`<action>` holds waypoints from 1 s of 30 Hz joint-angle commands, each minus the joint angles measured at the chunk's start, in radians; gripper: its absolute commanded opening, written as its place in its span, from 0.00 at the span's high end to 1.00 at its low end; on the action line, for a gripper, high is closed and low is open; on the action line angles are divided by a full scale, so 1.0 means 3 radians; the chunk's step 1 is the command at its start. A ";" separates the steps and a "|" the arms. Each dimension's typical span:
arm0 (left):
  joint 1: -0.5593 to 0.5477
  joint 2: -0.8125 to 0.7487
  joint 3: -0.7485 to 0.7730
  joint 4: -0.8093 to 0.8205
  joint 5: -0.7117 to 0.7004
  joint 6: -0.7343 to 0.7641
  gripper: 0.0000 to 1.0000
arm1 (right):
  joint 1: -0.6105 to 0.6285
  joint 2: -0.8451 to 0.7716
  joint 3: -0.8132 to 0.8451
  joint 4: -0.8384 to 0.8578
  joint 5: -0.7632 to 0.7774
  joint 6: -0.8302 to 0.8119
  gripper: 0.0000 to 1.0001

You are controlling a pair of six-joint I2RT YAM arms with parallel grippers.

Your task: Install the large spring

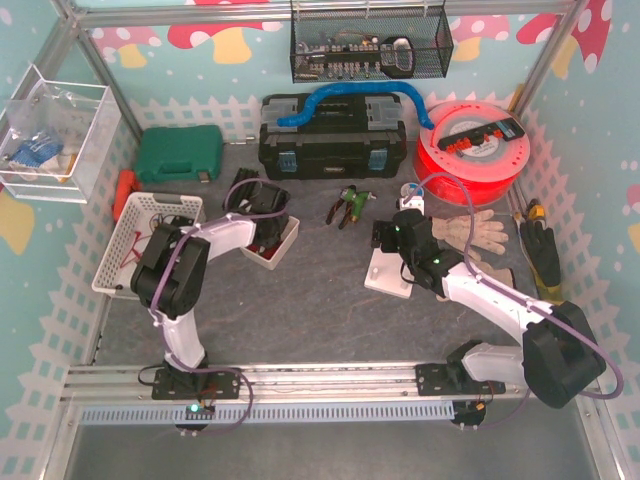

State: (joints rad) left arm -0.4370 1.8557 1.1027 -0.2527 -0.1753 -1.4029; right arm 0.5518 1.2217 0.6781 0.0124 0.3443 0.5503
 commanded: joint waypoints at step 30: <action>-0.0022 -0.0303 0.0240 -0.0424 -0.0315 0.0129 0.85 | 0.0023 -0.0087 -0.0038 0.0056 0.0072 -0.0030 0.04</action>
State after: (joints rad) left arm -0.4366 1.8648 1.1694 -0.3447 -0.2157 -1.4120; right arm 0.5518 1.2095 0.6758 0.0128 0.3477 0.5499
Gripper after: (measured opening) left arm 0.305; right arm 0.963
